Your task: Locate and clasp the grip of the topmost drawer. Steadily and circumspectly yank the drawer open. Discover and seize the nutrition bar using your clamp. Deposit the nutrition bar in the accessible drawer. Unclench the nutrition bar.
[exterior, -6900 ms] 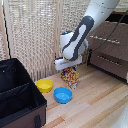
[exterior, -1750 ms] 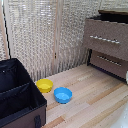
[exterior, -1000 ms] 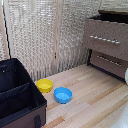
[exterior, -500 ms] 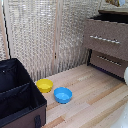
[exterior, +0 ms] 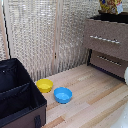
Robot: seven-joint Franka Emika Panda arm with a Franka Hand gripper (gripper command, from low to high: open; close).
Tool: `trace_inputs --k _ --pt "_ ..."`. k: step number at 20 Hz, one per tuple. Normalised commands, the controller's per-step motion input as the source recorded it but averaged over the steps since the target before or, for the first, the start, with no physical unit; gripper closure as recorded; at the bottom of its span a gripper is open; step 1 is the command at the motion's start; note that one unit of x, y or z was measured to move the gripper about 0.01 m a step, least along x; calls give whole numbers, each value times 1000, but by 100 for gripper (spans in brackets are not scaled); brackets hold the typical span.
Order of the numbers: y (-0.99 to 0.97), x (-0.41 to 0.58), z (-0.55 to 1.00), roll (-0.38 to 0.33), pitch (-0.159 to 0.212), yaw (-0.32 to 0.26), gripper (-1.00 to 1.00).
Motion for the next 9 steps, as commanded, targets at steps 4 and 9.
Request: trace_inputs --k 4,9 --pt "0 274 171 43 298 28 -100" --pt "130 343 201 4 353 1 -100"
